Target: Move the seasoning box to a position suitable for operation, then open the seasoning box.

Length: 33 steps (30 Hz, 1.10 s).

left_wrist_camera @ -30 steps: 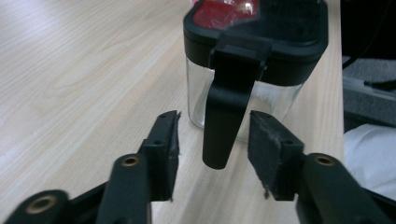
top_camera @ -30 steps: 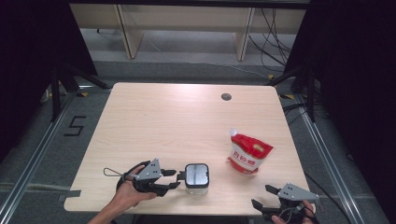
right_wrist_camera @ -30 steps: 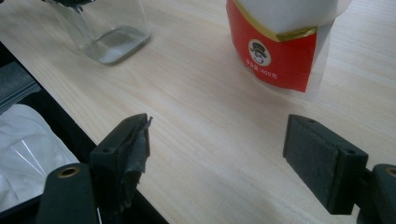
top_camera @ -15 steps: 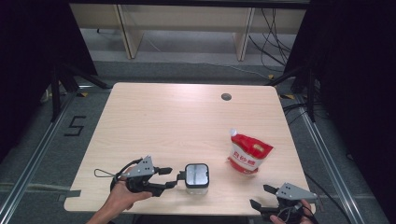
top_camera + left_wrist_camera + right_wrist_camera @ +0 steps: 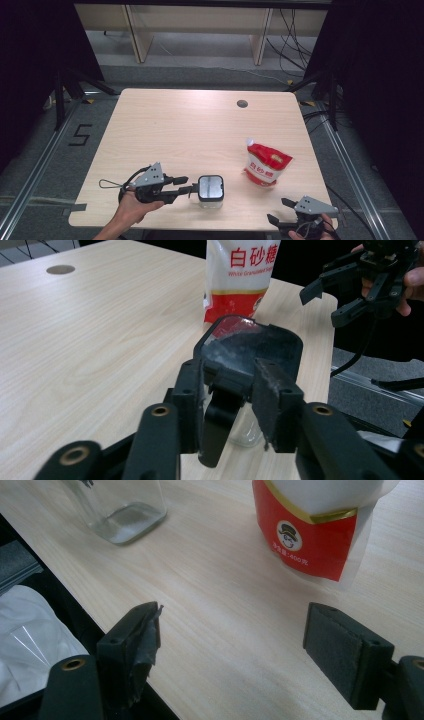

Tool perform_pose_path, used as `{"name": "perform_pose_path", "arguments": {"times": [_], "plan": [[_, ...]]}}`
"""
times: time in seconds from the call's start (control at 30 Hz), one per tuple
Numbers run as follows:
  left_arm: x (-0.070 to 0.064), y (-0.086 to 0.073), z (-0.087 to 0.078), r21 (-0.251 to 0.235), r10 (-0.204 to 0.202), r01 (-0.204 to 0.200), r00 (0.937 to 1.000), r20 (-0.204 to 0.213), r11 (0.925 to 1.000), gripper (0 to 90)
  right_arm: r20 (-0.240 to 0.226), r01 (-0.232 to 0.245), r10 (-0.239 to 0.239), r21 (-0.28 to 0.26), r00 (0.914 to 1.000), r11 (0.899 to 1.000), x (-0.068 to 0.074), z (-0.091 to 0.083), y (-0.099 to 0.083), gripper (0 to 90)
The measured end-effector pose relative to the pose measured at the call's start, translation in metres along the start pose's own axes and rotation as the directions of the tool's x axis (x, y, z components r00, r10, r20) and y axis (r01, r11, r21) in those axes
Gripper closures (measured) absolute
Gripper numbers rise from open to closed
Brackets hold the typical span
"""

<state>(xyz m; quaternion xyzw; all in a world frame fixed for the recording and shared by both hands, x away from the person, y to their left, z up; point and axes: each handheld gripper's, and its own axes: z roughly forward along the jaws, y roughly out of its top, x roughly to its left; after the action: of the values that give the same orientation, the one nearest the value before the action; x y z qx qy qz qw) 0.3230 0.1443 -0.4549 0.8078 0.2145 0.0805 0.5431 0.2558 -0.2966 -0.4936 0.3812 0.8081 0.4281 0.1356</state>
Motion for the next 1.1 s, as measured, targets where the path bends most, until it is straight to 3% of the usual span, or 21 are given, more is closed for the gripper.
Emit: {"name": "perform_pose_path", "arguments": {"times": [0.03, 0.13, 0.27, 0.3, 0.4, 0.43, 0.47, 0.5, 0.57, 0.6, 0.77, 0.83, 0.93, 1.1], "plan": [[-0.001, 0.000, 0.001, -0.011, 0.012, -0.012, 0.9999, -0.003, 0.9999, 71.0, 0.000, 0.007, -0.007, 0.001, 1.0000, 1.000, 0.000, 0.000, 0.000, 24.0], [-0.004, 0.003, 0.002, -0.018, 0.048, -0.049, 0.9987, -0.017, 0.9987, 75.9, 0.006, 0.007, -0.007, -0.001, 1.0000, 1.000, 0.000, 0.000, 0.000, 24.0], [-0.006, 0.006, 0.003, -0.019, 0.054, -0.055, 0.9977, -0.040, 0.9983, 82.7, 0.004, 0.017, -0.017, 0.001, 0.9998, 1.000, 0.001, 0.001, 0.001, 24.0], [-0.006, 0.006, 0.004, -0.019, 0.039, -0.040, 0.9983, -0.044, 0.9990, 84.9, 0.003, 0.010, -0.010, 0.007, 0.9999, 1.000, 0.002, 0.001, 0.001, 24.7], [-0.003, 0.005, 0.006, -0.020, 0.046, -0.047, 0.9980, -0.043, 0.9987, 86.1, 0.014, 0.027, -0.027, 0.007, 0.9995, 1.000, 0.002, 0.002, 0.001, 25.8], [-0.004, 0.004, 0.007, -0.021, 0.027, -0.028, 0.9981, -0.055, 0.9994, 86.5, 0.022, 0.045, -0.045, 0.005, 0.9987, 0.999, 0.001, 0.002, 0.001, 25.8], [-0.002, 0.004, 0.009, -0.025, 0.048, -0.049, 0.9980, -0.043, 0.9985, 86.6, -0.009, 0.025, -0.025, 0.008, 0.9996, 1.000, 0.003, 0.004, 0.001, 25.8], [-0.003, 0.004, 0.009, -0.018, 0.042, -0.043, 0.9979, -0.049, 0.9989, 86.7, -0.002, 0.016, -0.016, 0.018, 0.9999, 1.000, 0.004, 0.003, 0.001, 25.8], [-0.005, 0.004, 0.011, -0.011, 0.053, -0.054, 0.9973, -0.050, 0.9985, 86.7, -0.013, 0.036, -0.036, 0.005, 0.9993, 0.999, 0.004, 0.005, 0.002, 25.7], [-0.006, 0.004, 0.011, -0.013, 0.058, -0.059, 0.9971, -0.050, 0.9982, 86.7, 0.010, 0.061, -0.060, -0.005, 0.9981, 0.998, 0.005, 0.005, 0.003, 25.2], [-0.008, 0.007, 0.013, -0.013, 0.062, -0.063, 0.9967, -0.053, 0.9980, 87.5, -0.003, 0.022, -0.022, -0.013, 0.9998, 1.000, 0.012, 0.009, 0.006, 23.9], [-0.009, 0.007, 0.015, -0.015, 0.051, -0.052, 0.9973, -0.052, 0.9985, 87.8, 0.005, 0.053, -0.052, -0.019, 0.9986, 0.998, 0.013, 0.010, 0.007, 24.8], [-0.010, 0.006, 0.019, 0.005, 0.071, -0.071, 0.9965, -0.044, 0.9975, 88.8, -0.020, 0.046, -0.046, -0.010, 0.9987, 0.999, 0.014, 0.011, 0.007, 24.9], [-0.006, 0.002, 0.020, 0.024, 0.075, -0.074, 0.9956, -0.055, 0.9970, 89.2, -0.001, 0.055, -0.055, -0.014, 0.9985, 0.998, 0.014, 0.010, 0.008, 25.1]]}}
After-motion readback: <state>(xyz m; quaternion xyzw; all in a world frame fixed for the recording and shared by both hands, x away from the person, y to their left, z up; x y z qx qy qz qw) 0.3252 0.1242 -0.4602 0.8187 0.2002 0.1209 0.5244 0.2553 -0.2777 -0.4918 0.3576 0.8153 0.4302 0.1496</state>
